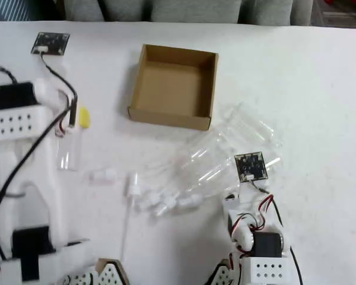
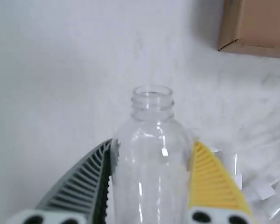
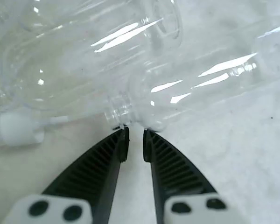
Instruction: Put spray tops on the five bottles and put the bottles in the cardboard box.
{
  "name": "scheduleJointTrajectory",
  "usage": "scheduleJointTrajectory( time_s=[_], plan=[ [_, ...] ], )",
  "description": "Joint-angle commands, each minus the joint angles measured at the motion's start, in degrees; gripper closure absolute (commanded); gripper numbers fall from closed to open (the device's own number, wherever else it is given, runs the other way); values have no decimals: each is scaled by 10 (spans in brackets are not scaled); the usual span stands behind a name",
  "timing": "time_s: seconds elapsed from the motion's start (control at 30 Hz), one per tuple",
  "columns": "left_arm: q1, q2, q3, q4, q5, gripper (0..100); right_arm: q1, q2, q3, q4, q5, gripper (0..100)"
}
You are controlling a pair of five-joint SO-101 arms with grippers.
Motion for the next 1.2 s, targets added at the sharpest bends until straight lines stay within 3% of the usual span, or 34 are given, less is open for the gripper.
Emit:
scheduleJointTrajectory(
  time_s=[0.0,0.17,0.4,0.5,0.8,0.97,1.07,1.17],
  plan=[
    [7,-100,91,-90,7,943,4,-6,5,-10,5,967],
    [9,-157,184,-185,23,943,4,-6,5,-11,5,967],
    [10,-184,236,-309,207,943,3,-6,4,-16,4,964],
    [33,-185,248,-355,255,943,17,-6,4,-42,5,964],
    [104,-186,299,-380,258,943,94,-6,4,-258,1,967],
    [102,-186,304,-375,255,943,7,-6,-27,-343,-33,968],
    [87,-186,321,-381,255,943,-89,0,-85,-341,-89,966],
    [31,-186,324,-381,257,943,-212,14,-133,-301,-79,967]
  ],
)
